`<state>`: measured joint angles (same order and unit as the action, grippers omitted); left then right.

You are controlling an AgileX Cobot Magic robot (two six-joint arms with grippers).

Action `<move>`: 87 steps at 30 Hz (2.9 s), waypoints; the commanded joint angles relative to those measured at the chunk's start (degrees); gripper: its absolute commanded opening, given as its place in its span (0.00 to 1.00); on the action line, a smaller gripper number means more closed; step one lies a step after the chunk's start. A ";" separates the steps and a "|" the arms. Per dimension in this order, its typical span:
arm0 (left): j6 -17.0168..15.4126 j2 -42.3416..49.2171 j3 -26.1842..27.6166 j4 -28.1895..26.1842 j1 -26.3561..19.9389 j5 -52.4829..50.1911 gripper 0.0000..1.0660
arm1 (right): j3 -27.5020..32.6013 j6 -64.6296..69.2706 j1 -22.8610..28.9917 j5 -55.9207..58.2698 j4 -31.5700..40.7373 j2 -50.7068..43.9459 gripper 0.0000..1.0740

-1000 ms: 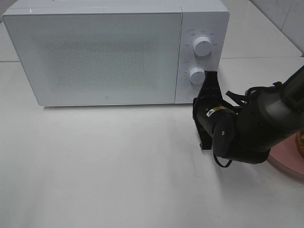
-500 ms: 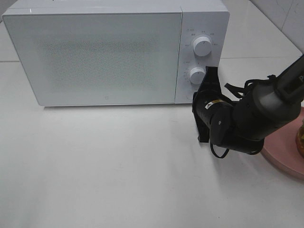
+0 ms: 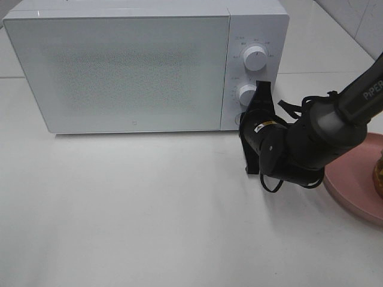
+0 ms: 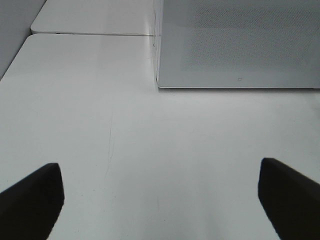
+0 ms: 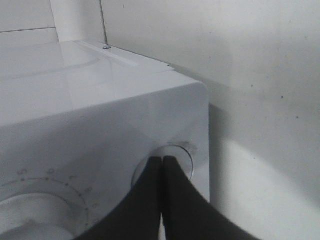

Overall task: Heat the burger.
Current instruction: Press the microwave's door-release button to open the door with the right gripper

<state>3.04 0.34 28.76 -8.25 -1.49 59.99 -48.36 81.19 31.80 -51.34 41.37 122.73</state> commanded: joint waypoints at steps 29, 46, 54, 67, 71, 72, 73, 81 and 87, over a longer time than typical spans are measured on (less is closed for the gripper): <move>0.06 1.38 -0.11 0.00 -0.17 -0.57 0.92 | -4.41 -1.66 -0.40 -7.39 2.06 1.43 0.00; 0.06 1.38 -0.11 -0.06 -0.17 -0.57 0.92 | -10.83 -4.64 -1.72 -14.67 1.78 4.18 0.00; 0.06 1.38 -0.11 -0.06 -0.17 -0.57 0.92 | -10.83 -4.64 -1.72 -12.61 1.78 4.18 0.00; 0.06 1.38 -0.11 -0.06 -0.17 -0.57 0.92 | -10.83 -4.64 -1.55 -12.38 1.49 4.01 0.00; 0.06 1.38 -0.11 -0.06 -0.17 -0.57 0.92 | -10.83 -4.53 -1.55 -11.57 1.20 4.01 0.00; 0.06 1.38 -0.11 -0.06 -0.17 -0.57 0.92 | -10.83 -4.18 -1.09 -10.66 1.03 4.01 0.00; 0.06 1.38 -0.11 -0.06 -0.17 -0.57 0.92 | -10.83 -4.18 -1.09 -10.66 1.03 4.01 0.00; 0.06 1.38 -0.11 -0.06 -0.17 -0.57 0.92 | -6.76 -3.15 -0.17 -8.82 -0.34 1.66 0.00; 0.06 1.38 -0.11 -0.06 -0.17 -0.57 0.92 | -2.81 -3.09 -0.17 -4.47 -1.72 -0.86 0.00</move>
<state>3.04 0.34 28.76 -8.25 -1.49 59.99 -50.59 77.86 31.86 -51.97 42.11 123.70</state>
